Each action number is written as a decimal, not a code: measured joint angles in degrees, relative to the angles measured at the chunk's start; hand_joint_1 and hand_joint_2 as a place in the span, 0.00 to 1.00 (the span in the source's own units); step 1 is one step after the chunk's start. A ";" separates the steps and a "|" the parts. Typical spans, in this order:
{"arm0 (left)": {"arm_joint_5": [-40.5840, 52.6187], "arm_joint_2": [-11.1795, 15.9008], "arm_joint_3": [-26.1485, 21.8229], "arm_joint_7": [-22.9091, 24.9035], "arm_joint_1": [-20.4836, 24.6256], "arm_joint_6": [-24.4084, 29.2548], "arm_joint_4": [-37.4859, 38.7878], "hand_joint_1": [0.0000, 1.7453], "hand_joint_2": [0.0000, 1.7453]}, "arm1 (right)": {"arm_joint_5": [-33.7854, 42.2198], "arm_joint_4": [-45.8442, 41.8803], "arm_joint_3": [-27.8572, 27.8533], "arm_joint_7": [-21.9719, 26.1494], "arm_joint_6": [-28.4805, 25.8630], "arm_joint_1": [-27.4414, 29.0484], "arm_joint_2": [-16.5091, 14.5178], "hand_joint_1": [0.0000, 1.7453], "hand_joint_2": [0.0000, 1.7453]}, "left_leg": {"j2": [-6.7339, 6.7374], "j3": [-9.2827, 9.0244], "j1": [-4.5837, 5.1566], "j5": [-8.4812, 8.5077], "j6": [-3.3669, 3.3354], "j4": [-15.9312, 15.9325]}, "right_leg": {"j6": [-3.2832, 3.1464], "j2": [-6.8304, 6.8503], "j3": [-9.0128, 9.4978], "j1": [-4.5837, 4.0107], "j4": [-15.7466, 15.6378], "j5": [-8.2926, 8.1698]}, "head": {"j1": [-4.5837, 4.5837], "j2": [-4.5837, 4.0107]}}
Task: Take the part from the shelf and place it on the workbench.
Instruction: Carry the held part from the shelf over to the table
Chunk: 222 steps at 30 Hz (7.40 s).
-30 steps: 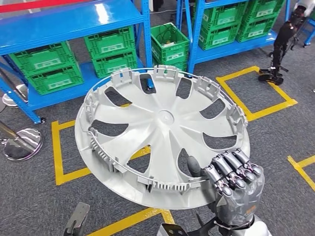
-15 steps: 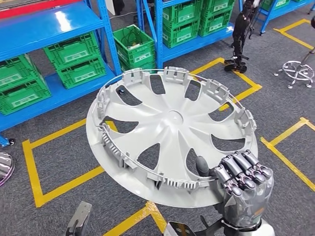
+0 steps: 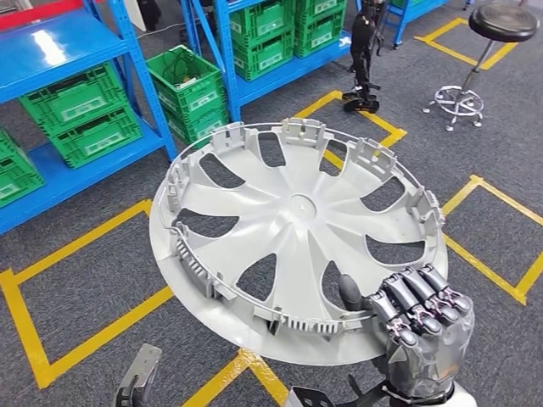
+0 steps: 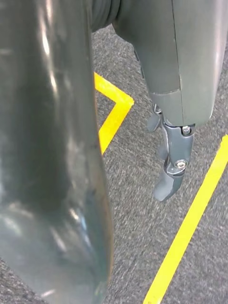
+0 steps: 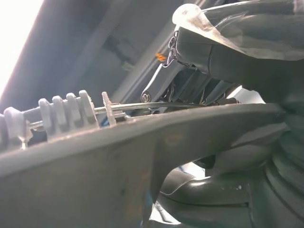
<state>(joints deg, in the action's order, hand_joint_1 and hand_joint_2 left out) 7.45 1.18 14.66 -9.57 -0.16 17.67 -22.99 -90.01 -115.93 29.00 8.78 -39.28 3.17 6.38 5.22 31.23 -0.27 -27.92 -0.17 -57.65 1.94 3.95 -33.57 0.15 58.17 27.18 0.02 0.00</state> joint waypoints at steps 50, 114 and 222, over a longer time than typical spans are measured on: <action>1.80 0.68 -2.27 1.03 -1.02 0.11 -0.09 0.00 0.00 | -0.01 -0.47 -0.82 -0.09 -0.02 0.32 -0.13 1.00 1.00 | -8.48 0.41 -0.44 -0.02 -0.50 0.00 | -0.87 -10.58 -1.86 0.28 0.60 -0.92 | 0.47 0.00; 4.13 1.11 -2.33 2.14 -0.66 -1.02 -0.02 0.00 0.00 | -0.02 -0.15 -1.58 3.14 -0.02 -0.94 -0.13 1.00 1.00 | -4.80 5.95 -0.71 -6.65 1.27 -12.00 | -1.67 -4.43 -1.00 0.88 1.16 -0.14 | 0.23 0.00; -8.21 2.78 -11.70 15.15 -2.85 -19.27 5.10 0.00 0.00 | -0.02 1.67 3.50 -4.58 -0.04 -4.07 1.48 1.00 1.00 | -3.09 0.32 0.26 0.14 -1.47 0.46 | 0.39 -4.41 -8.82 0.41 15.71 6.33 | -0.09 0.00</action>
<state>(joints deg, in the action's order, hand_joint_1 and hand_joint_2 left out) -0.75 3.96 2.96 5.57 -3.00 -1.60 -17.90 -90.03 -114.27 32.51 4.20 -39.32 -0.90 7.86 2.13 31.55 0.00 -27.78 -1.63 -57.19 2.33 -0.46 -42.39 0.56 73.88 33.51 -0.08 0.00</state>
